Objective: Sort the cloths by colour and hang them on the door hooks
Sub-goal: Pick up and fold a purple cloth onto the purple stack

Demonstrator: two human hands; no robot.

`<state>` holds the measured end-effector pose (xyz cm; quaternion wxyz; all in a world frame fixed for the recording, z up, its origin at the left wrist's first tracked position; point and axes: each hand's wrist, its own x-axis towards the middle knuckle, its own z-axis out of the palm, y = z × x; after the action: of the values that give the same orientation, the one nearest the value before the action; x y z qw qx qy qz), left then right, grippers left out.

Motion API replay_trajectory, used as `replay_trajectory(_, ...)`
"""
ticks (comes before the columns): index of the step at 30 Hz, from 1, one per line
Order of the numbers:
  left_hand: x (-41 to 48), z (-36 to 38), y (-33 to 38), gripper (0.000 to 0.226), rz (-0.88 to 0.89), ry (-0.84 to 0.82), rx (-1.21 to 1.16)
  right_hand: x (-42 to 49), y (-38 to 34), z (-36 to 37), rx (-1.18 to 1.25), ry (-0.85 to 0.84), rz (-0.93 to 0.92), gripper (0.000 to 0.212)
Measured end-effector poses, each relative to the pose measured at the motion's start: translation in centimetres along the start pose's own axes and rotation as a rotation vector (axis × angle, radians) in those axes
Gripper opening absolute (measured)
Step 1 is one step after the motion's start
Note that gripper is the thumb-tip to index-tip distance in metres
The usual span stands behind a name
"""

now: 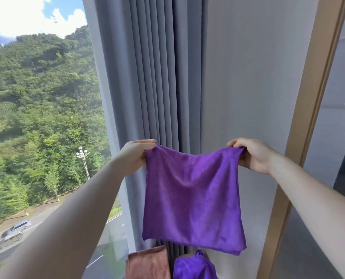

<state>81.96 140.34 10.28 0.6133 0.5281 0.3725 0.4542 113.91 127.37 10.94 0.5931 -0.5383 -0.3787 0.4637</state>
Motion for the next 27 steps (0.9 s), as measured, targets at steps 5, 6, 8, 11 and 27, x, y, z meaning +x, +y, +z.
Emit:
replay_trajectory(5, 0.0, 2.1, 0.2, 0.016, 0.159, -0.037, 0.263, -0.6, -0.5, 1.5, -0.156, -0.162, -0.024, 0.008)
replay_trajectory(6, 0.0, 2.6, 0.3, 0.015, 0.183, -0.044, 0.333, -0.6, -0.6, 1.9, -0.193, -0.174, -0.034, 0.006)
replay_trajectory(8, -0.3, 3.5, 0.4, 0.015, 0.22, -0.054, 0.429, -0.5, -0.7, 2.9, -0.219, -0.179, -0.052, 0.007)
replay_trajectory(11, -0.5, 4.9, 0.2, 0.007, 0.231, -0.103, 0.532, -0.5, -1.0, 4.1, -0.188, -0.202, -0.031, 0.015)
replay_trajectory(27, -1.6, 9.5, -1.3, 0.032, 0.469, -0.06, 0.904, 0.1, -0.5, 7.5, -0.586, 0.046, -0.346, 0.007)
